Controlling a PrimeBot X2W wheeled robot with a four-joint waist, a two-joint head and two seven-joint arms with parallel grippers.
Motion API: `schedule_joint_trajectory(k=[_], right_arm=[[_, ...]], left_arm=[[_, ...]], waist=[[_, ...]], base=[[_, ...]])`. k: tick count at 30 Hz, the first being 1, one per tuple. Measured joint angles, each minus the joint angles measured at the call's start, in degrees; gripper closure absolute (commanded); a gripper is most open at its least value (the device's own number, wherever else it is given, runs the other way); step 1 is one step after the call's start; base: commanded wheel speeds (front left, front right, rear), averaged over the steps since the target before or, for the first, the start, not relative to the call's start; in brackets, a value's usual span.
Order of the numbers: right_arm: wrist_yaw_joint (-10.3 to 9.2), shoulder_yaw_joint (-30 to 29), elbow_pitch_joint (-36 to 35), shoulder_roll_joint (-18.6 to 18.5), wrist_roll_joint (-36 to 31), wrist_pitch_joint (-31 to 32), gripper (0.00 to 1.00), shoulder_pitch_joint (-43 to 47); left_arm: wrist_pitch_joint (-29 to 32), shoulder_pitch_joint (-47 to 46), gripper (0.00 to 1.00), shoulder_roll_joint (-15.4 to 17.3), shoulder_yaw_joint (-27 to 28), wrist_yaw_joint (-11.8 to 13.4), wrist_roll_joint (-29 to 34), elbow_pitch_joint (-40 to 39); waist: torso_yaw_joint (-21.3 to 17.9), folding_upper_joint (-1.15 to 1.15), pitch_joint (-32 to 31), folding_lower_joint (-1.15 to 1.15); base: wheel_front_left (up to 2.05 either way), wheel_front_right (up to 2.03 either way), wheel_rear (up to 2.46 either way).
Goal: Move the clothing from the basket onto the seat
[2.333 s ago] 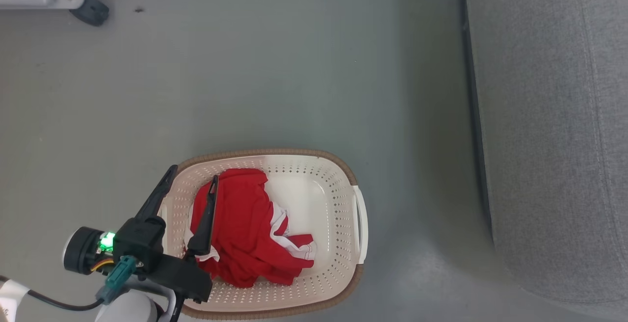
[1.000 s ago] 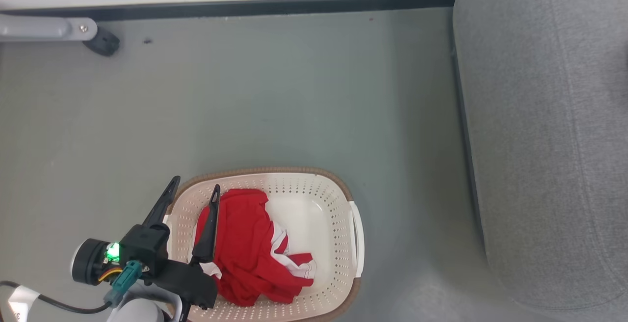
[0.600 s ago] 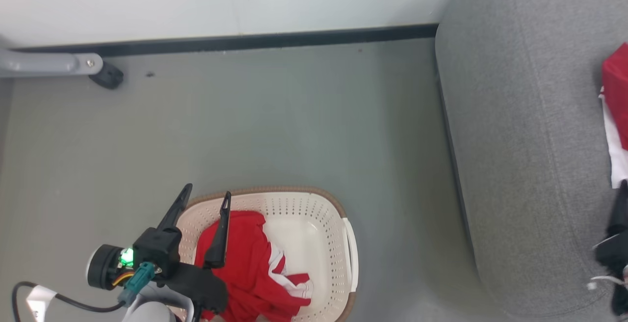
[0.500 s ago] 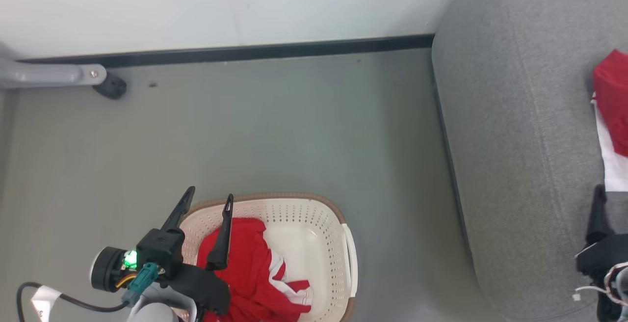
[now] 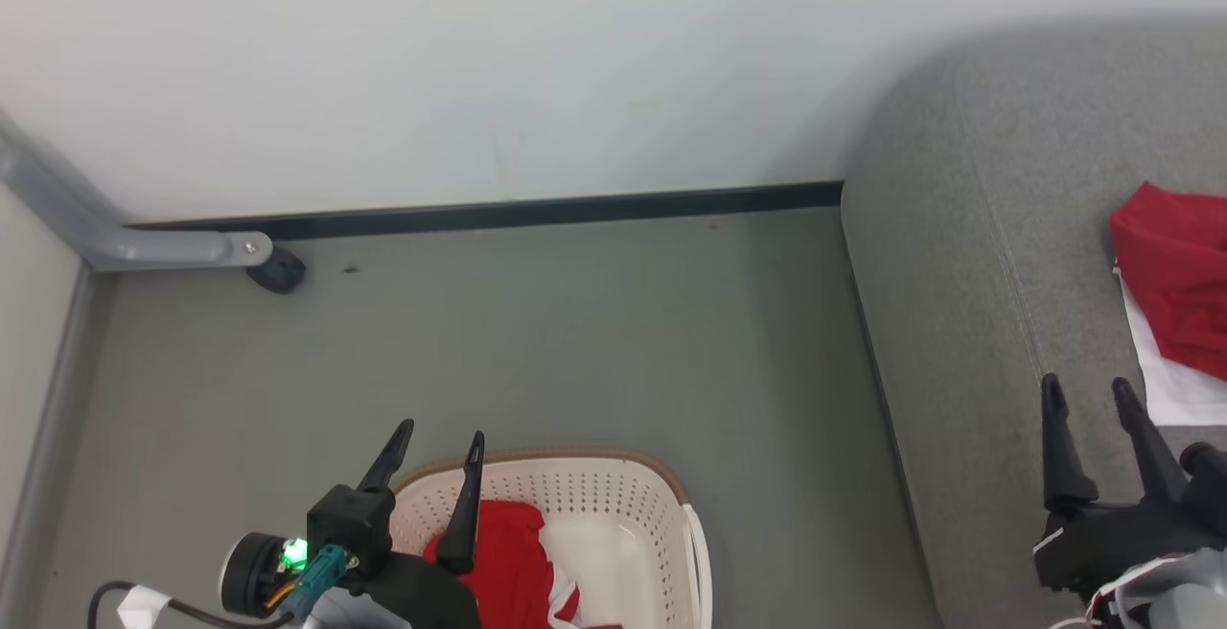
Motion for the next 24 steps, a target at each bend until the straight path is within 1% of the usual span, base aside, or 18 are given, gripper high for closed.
schedule_joint_trajectory(k=[6,11,14,19,24], right_arm=[[0.0,3.1,-5.3,0.8,0.3,-0.9,0.0,4.3],[0.0,7.1,-8.1,1.4,2.3,-0.9,0.0,8.6],[0.0,8.5,-9.5,2.0,3.5,-0.9,0.0,11.5],[0.0,10.3,-13.0,2.5,4.1,-0.9,0.0,16.0],[0.0,10.3,-16.1,3.0,4.1,-1.0,0.0,17.8]], left_arm=[[0.0,2.1,0.0,-1.0,1.0,0.1,0.0,1.1],[0.0,4.4,0.0,-1.5,2.8,0.8,0.0,1.5],[0.0,6.3,0.0,-1.8,4.6,1.5,0.0,1.3],[0.0,9.6,0.0,-2.8,6.6,2.0,0.4,-0.4],[0.0,12.4,0.0,-4.3,7.9,2.1,1.4,-2.2]], waist=[[1.3,0.0,-3.9,0.0],[2.5,0.0,-7.1,0.0],[3.2,0.0,-8.9,0.0],[4.4,0.0,-11.5,0.0],[5.8,0.0,-13.0,0.01]], base=[[0.0,0.0,0.0],[0.0,0.0,0.0],[0.0,0.0,0.0],[0.0,0.0,0.0],[0.0,0.0,0.0]])
